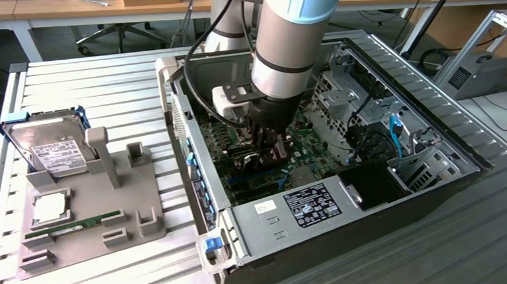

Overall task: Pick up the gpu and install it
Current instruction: 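Insert the gpu into the slot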

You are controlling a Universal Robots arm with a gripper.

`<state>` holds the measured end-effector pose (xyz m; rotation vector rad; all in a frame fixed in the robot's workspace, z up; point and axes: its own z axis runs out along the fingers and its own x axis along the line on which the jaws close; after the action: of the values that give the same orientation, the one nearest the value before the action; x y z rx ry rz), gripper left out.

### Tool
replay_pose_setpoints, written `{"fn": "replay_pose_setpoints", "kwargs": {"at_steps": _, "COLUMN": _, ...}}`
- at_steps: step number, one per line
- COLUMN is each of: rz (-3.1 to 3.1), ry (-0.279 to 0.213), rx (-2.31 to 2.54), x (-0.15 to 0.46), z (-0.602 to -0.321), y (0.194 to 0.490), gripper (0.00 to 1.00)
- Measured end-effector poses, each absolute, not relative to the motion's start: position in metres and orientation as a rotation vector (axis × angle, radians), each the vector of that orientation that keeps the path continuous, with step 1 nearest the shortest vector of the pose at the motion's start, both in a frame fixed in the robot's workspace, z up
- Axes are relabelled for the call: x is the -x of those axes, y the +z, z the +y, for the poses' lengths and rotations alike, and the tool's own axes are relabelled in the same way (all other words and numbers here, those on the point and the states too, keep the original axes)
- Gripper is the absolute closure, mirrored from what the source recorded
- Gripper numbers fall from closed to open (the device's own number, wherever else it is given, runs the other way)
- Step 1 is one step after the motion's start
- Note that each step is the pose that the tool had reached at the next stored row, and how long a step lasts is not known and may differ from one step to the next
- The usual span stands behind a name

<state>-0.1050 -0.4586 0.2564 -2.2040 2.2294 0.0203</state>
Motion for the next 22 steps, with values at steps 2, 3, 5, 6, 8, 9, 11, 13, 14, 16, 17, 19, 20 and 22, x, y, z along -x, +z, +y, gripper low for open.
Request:
{"fn": "replay_pose_setpoints", "kwargs": {"at_steps": 2, "rz": 2.229, "ry": 0.020, "rx": 2.204, "x": 0.1050, "z": -0.4586, "y": 0.2562, "gripper": 0.72}}
{"fn": "replay_pose_setpoints", "kwargs": {"at_steps": 3, "rz": 2.229, "ry": 0.020, "rx": 2.204, "x": 0.1050, "z": -0.4586, "y": 0.2562, "gripper": 0.72}}
{"fn": "replay_pose_setpoints", "kwargs": {"at_steps": 5, "rz": 2.229, "ry": 0.020, "rx": 2.204, "x": 0.1050, "z": -0.4586, "y": 0.2561, "gripper": 0.72}}
{"fn": "replay_pose_setpoints", "kwargs": {"at_steps": 6, "rz": 2.229, "ry": 0.020, "rx": 2.204, "x": 0.1050, "z": -0.4586, "y": 0.2557, "gripper": 0.72}}
{"fn": "replay_pose_setpoints", "kwargs": {"at_steps": 8, "rz": 2.230, "ry": 0.020, "rx": 2.204, "x": 0.1051, "z": -0.4586, "y": 0.2547, "gripper": 0.72}}
{"fn": "replay_pose_setpoints", "kwargs": {"at_steps": 9, "rz": 2.230, "ry": 0.020, "rx": 2.204, "x": 0.1051, "z": -0.4586, "y": 0.2546, "gripper": 0.72}}
{"fn": "replay_pose_setpoints", "kwargs": {"at_steps": 11, "rz": 2.229, "ry": 0.020, "rx": 2.204, "x": 0.1050, "z": -0.4586, "y": 0.2543, "gripper": 0.72}}
{"fn": "replay_pose_setpoints", "kwargs": {"at_steps": 13, "rz": 2.229, "ry": 0.020, "rx": 2.204, "x": 0.1050, "z": -0.4586, "y": 0.2541, "gripper": 0.72}}
{"fn": "replay_pose_setpoints", "kwargs": {"at_steps": 14, "rz": 2.229, "ry": 0.020, "rx": 2.204, "x": 0.1050, "z": -0.4586, "y": 0.2538, "gripper": 0.72}}
{"fn": "replay_pose_setpoints", "kwargs": {"at_steps": 16, "rz": 2.229, "ry": 0.020, "rx": 2.204, "x": 0.1050, "z": -0.4586, "y": 0.2538, "gripper": 0.72}}
{"fn": "replay_pose_setpoints", "kwargs": {"at_steps": 17, "rz": 2.229, "ry": 0.020, "rx": 2.204, "x": 0.1051, "z": -0.4586, "y": 0.2538, "gripper": 0.72}}
{"fn": "replay_pose_setpoints", "kwargs": {"at_steps": 19, "rz": 2.229, "ry": 0.020, "rx": 2.204, "x": 0.1050, "z": -0.4586, "y": 0.2538, "gripper": 0.72}}
{"fn": "replay_pose_setpoints", "kwargs": {"at_steps": 20, "rz": 2.229, "ry": 0.020, "rx": 2.204, "x": 0.1051, "z": -0.4586, "y": 0.2538, "gripper": 0.72}}
{"fn": "replay_pose_setpoints", "kwargs": {"at_steps": 22, "rz": 2.229, "ry": 0.020, "rx": 2.204, "x": 0.1051, "z": -0.4586, "y": 0.2536, "gripper": 0.72}}
